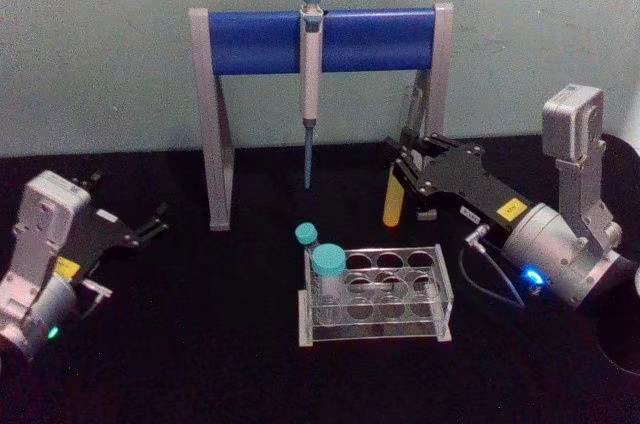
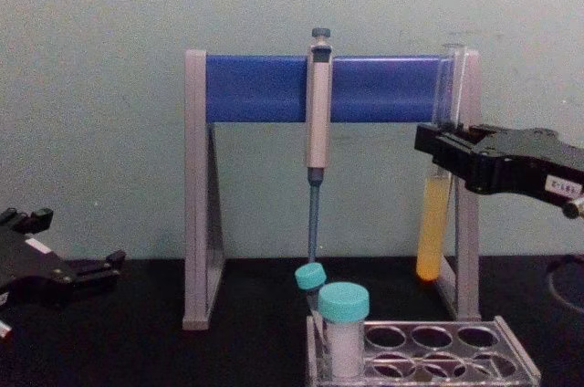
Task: Pick up the test tube from the test tube rack, shake it, then place it back into the test tube rack.
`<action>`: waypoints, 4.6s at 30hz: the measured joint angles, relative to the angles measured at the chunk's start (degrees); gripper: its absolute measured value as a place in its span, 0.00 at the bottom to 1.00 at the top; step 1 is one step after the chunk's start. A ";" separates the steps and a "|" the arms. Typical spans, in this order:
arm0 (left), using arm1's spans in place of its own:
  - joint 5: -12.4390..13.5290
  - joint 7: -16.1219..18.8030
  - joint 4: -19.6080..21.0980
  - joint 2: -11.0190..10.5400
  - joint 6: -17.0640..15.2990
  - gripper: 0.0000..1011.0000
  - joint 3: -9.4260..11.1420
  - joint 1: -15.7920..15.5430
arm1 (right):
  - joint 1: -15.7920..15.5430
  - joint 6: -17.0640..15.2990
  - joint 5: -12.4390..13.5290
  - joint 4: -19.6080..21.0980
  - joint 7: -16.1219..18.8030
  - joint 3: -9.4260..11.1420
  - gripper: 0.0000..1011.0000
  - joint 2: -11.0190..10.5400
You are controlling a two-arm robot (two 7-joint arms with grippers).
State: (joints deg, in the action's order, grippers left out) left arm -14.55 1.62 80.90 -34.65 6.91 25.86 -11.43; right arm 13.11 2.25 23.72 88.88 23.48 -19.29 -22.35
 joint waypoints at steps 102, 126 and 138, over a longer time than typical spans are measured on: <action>0.00 0.00 0.00 0.00 0.00 1.00 0.00 0.00 | -0.89 -0.65 -0.30 0.74 -1.25 2.14 0.23 0.40; 0.00 0.00 0.00 0.00 0.00 1.00 0.00 0.00 | -2.04 -1.64 1.23 2.46 0.70 1.62 0.23 -0.74; 0.00 0.00 0.00 0.00 0.00 1.00 0.00 0.00 | -4.00 -2.10 2.78 3.56 1.39 1.10 0.23 -2.23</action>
State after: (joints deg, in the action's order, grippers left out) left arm -14.55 1.62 80.90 -34.64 6.91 25.86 -11.43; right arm 9.11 0.15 26.50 92.44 24.87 -18.19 -24.58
